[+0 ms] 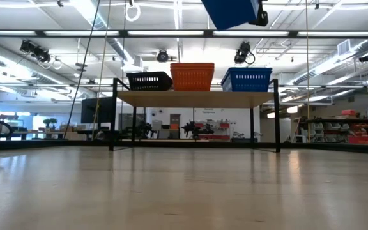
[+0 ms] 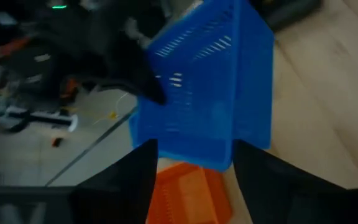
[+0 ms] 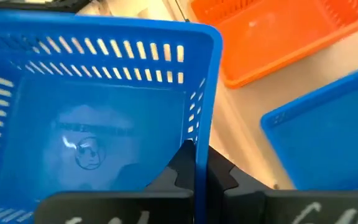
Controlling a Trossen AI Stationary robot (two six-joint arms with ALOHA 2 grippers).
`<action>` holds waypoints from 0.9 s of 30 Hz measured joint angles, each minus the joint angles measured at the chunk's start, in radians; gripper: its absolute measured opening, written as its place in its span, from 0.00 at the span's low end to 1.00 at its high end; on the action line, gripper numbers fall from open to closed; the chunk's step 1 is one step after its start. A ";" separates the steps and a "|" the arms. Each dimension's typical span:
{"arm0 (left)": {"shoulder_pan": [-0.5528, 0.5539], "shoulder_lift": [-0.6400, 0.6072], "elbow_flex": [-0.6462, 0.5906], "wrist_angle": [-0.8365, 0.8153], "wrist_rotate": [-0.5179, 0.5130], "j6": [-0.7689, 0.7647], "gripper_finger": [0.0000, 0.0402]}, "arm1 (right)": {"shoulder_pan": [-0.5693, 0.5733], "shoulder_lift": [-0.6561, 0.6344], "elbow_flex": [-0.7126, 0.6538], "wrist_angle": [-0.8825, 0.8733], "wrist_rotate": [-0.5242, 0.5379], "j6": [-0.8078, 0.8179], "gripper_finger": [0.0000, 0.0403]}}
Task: Stack baskets on shelf by color
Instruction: Stack the blue bin on top of the blue bin on the shelf
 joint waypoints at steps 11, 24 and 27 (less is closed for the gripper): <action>-0.001 -0.112 0.000 0.004 -0.062 -0.217 0.52 | -0.180 0.000 -0.001 -0.008 -0.001 -0.317 0.01; 0.006 -0.206 0.000 0.059 0.133 -0.591 0.44 | -0.441 0.016 0.000 0.080 -0.017 -0.708 0.01; 0.006 -0.205 0.001 0.079 0.171 -0.643 0.43 | -0.481 0.040 0.000 0.086 -0.040 -0.788 0.01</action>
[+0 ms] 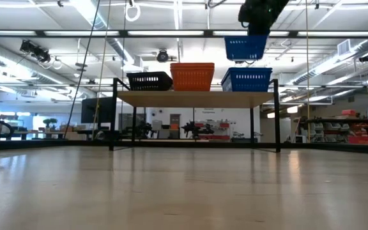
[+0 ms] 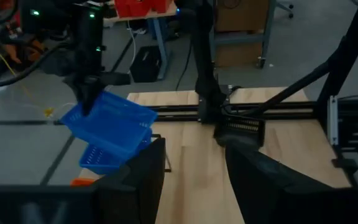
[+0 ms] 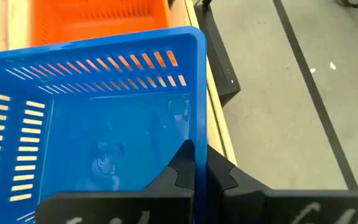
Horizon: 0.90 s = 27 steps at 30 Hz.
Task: Stack baskets on shelf by color
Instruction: Stack the blue bin on top of the blue bin on the shelf
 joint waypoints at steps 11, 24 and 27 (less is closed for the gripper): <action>0.001 0.001 -0.001 -0.001 0.013 -0.048 0.43 | -0.059 0.101 0.000 -0.012 -0.081 -0.125 0.01; 0.036 0.001 -0.001 -0.004 0.010 -0.049 0.43 | -0.054 0.176 -0.001 -0.028 -0.056 -0.202 0.04; 0.038 0.001 -0.001 -0.005 0.009 -0.044 0.43 | -0.053 0.182 -0.001 -0.022 -0.043 -0.203 0.08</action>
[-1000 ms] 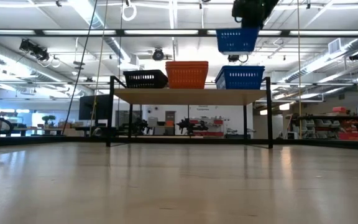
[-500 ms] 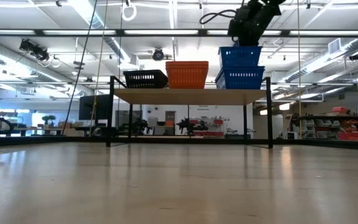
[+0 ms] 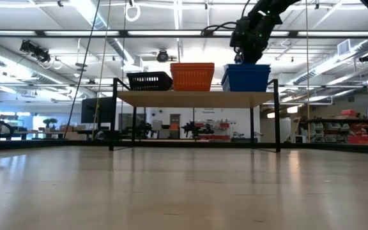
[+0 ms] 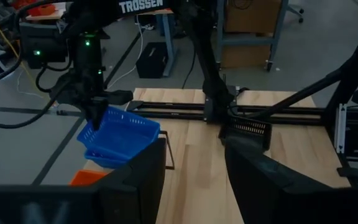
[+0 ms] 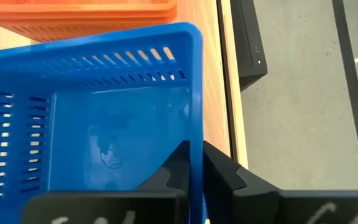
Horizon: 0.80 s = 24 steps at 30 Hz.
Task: Stack baskets on shelf by color
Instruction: Stack the blue bin on top of the blue bin on the shelf, then adjust the black bins on the shelf
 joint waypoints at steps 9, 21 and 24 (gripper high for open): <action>0.108 0.000 0.000 -0.156 -0.002 0.024 0.43 | 0.000 0.001 0.000 0.023 0.000 0.000 0.24; 0.358 0.040 0.001 -0.450 0.064 0.171 0.43 | 0.018 -0.003 0.000 0.054 0.101 0.051 0.45; 0.425 0.076 0.000 -0.479 0.124 0.224 0.43 | 0.019 -0.026 0.000 0.063 0.116 0.109 0.46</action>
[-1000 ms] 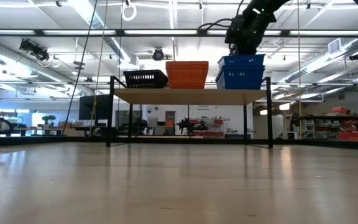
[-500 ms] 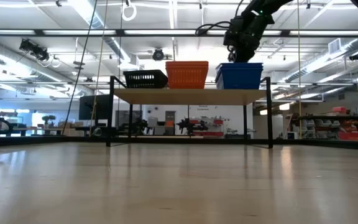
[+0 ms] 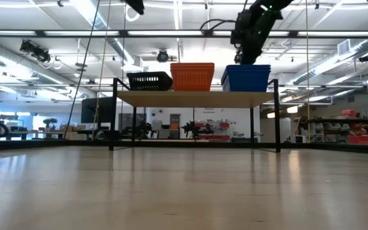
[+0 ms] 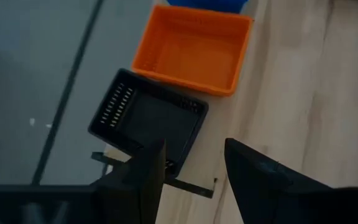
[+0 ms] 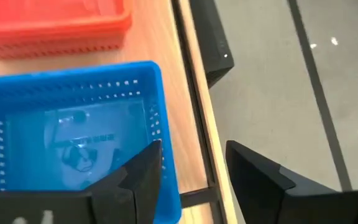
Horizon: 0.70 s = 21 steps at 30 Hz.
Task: Stack baskets on shelf by color
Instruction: Adjust the black bins on the shelf
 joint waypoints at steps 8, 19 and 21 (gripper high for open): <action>0.087 0.107 0.000 -0.001 0.155 0.151 0.43 | 0.023 -0.139 0.000 -0.030 -0.038 0.150 0.46; 0.165 0.292 -0.001 -0.032 0.170 0.229 0.43 | 0.150 -0.379 0.000 -0.226 -0.045 0.517 0.46; 0.182 0.323 -0.001 -0.030 0.160 0.228 0.43 | 0.191 -0.412 0.000 -0.248 -0.038 0.574 0.45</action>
